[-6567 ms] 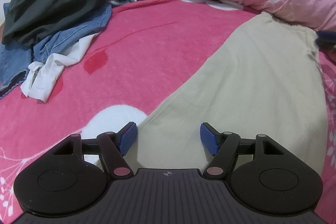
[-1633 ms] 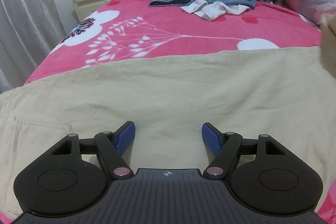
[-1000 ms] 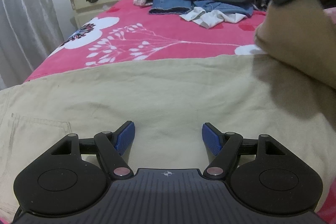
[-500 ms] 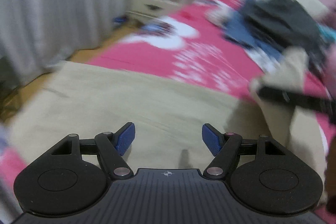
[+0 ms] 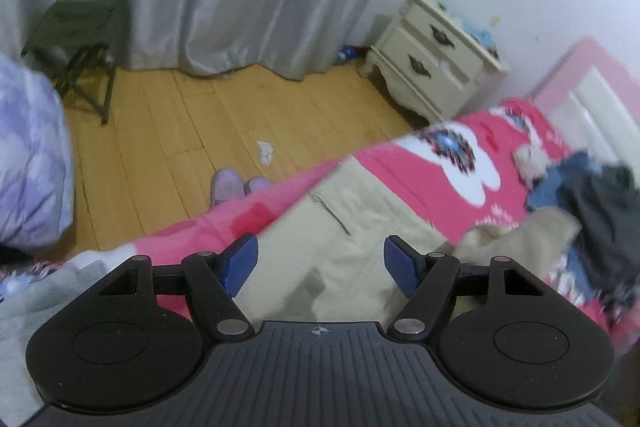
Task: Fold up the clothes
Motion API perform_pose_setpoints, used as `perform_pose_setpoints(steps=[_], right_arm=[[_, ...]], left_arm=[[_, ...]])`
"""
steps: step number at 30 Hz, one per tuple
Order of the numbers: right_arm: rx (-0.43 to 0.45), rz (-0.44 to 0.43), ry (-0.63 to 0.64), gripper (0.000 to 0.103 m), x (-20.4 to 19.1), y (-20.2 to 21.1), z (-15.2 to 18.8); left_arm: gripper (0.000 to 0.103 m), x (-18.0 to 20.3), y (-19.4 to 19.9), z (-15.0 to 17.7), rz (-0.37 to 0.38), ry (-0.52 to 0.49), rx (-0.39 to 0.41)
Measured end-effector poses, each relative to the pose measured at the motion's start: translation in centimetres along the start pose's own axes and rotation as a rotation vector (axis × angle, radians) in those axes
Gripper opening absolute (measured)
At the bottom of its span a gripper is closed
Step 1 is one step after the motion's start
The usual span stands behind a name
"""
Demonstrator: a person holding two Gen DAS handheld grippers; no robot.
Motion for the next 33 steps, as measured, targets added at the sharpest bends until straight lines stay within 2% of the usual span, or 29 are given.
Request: perform_pose_setpoints(steps=[4,8,11,17,20,22,24,26,27,29,33], right_arm=[[-0.08,-0.002,0.13,0.007,-3.7,-3.4,1.7],[-0.116,-0.011,0.239,0.007,-5.8,-4.2,2.8],[-0.127,-0.023,0.41,0.007,-7.4,-4.0,3.4],[-0.108,-0.027,0.673,0.007,-9.4,-1.8,3.6],[-0.112,-0.026,0.772,0.006,-10.1,-1.1,4.0],[-0.121,-0.021,0.79,0.008,-10.3,-1.3,4.0],[-0.137,-0.039,0.776,0.015,-10.6,-1.4,4.0],[-0.123,-0.076,0.761,0.033,-11.2,-1.2,4.0],[-0.111,-0.099,0.757,0.039,-11.7,-1.0,4.1],[-0.073,-0.093,0.786,0.067,-12.4,-0.7,4.3],[-0.042,-0.086,0.784,0.071,-12.8,-0.8,4.4]], left_arm=[[0.07,-1.8,0.1,-1.1,0.032,0.089,0.006],[0.071,-2.3,0.3,-1.6,0.076,0.115,0.012],[0.071,-2.5,0.2,-1.6,0.105,0.113,-0.008],[0.071,-2.8,-0.5,-1.0,0.127,0.107,-0.046],[0.071,-3.3,-0.7,-0.9,0.137,0.13,-0.061],[0.071,-3.7,-0.7,-1.0,0.139,0.143,-0.064],[0.071,-4.0,-0.9,-1.0,0.147,0.164,-0.077],[0.071,-4.1,-1.2,-1.0,0.149,0.174,-0.084],[0.071,-4.2,-1.3,-1.0,0.15,0.179,-0.088],[0.071,-4.4,-1.4,-1.1,0.155,0.185,-0.095],[0.071,-4.5,-1.8,-0.9,0.165,0.181,-0.117]])
Point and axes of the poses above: each gripper's, at about its wrist camera, not at the fingertips, and y roughly against the way its jaws point, x to its right, z to its underside, the point moved 7 cm from there along -y, roughly the way its jaws point, and after that the axes turned 5 degrees about y, right-handed, at the moved point
